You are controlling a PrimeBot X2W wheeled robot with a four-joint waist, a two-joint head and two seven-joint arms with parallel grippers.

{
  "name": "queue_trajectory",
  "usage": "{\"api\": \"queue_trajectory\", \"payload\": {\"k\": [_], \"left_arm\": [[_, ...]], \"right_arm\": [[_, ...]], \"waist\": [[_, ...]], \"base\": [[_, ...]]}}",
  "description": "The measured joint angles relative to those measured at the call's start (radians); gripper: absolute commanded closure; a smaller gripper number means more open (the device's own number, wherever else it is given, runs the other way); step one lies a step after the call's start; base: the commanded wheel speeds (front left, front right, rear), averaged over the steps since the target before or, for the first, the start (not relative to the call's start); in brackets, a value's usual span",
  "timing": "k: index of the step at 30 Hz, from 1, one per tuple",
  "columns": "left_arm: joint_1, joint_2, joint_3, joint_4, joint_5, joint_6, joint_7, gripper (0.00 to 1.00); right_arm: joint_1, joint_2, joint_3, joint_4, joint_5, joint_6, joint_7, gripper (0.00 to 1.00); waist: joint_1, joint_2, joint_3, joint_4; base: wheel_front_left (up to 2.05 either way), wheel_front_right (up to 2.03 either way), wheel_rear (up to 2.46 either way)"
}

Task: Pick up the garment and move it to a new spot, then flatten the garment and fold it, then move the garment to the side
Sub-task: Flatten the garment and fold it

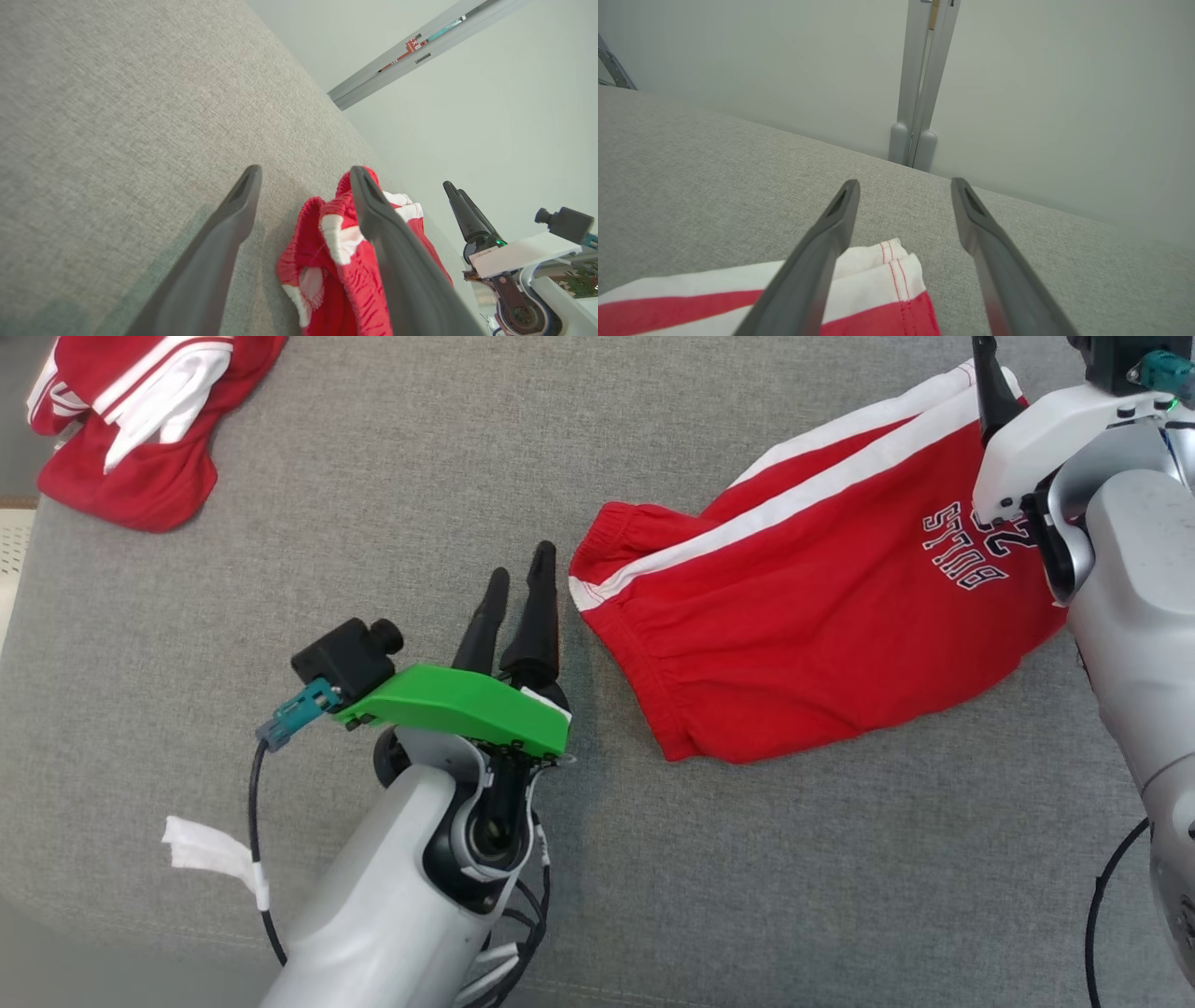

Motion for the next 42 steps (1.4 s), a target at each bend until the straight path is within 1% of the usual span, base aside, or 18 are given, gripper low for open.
{"api": "queue_trajectory", "payload": {"k": [7,10,13,17,23,31,32,33,34,35,37,38,42], "left_arm": [[0.114,0.029,0.15,-0.087,0.216,-0.02,-0.002,0.0],[0.166,0.036,0.196,-0.11,0.304,-0.019,-0.002,0.0],[0.219,0.045,0.232,-0.13,0.373,-0.015,-0.002,0.0],[0.276,0.045,0.269,-0.151,0.42,-0.008,-0.002,0.0],[0.325,0.033,0.3,-0.17,0.444,-0.008,-0.002,0.0],[0.328,0.02,0.313,-0.178,0.489,-0.01,-0.002,0.0],[0.328,0.018,0.315,-0.178,0.492,-0.01,-0.002,0.0],[0.328,0.016,0.318,-0.178,0.494,-0.01,-0.002,0.0],[0.328,0.016,0.32,-0.178,0.497,-0.01,-0.002,0.0],[0.329,0.015,0.322,-0.177,0.502,-0.011,-0.002,0.0],[0.329,0.013,0.325,-0.176,0.513,-0.015,-0.002,0.0],[0.329,0.012,0.325,-0.174,0.519,-0.017,-0.002,0.0],[0.329,0.011,0.322,-0.163,0.547,-0.019,-0.002,0.0]], "right_arm": [[-0.001,-0.038,0.048,-0.025,0.041,0.0,-0.001,0.0],[0.016,-0.047,0.095,-0.007,0.082,0.0,0.0,0.0],[0.04,-0.058,0.158,0.012,0.143,0.0,0.043,0.0],[0.083,-0.095,0.24,0.013,0.234,0.0,0.143,0.0],[0.15,-0.161,0.351,-0.036,0.387,0.0,0.29,0.0],[0.181,-0.211,0.406,-0.062,0.533,-0.001,0.406,0.0],[0.181,-0.214,0.412,-0.068,0.551,-0.001,0.417,0.31],[0.182,-0.214,0.42,-0.076,0.568,-0.001,0.429,0.5],[0.183,-0.215,0.426,-0.082,0.578,-0.002,0.436,0.59],[0.183,-0.217,0.435,-0.088,0.588,-0.002,0.443,0.64],[0.185,-0.22,0.453,-0.098,0.607,-0.001,0.452,0.93],[0.186,-0.218,0.458,-0.1,0.612,-0.001,0.447,1.0],[0.191,-0.2,0.47,-0.093,0.626,-0.001,0.386,1.0]], "waist": [[0.0,0.0,-0.033,0.004],[0.0,0.0,-0.055,0.002],[0.0,0.0,-0.083,-0.001],[0.0,0.0,-0.112,-0.006],[0.0,0.0,-0.116,0.003],[0.0,0.0,-0.095,0.045],[0.0,0.0,-0.093,0.05],[0.0,0.0,-0.093,0.054],[0.0,0.0,-0.093,0.056],[0.0,0.0,-0.094,0.057],[0.0,0.0,-0.099,0.056],[0.0,0.0,-0.1,0.055],[0.0,0.0,-0.109,0.042]], "base": [[0.0,0.0,0.0],[0.0,0.0,0.0],[0.0,0.0,0.0],[0.0,0.0,0.0],[0.0,0.0,0.0],[0.0,0.0,0.0],[0.0,0.0,0.0],[0.0,0.0,0.0],[0.0,0.0,0.0],[0.0,0.0,0.0],[0.0,0.0,0.0],[0.0,0.0,0.0],[0.0,0.0,0.0]]}}
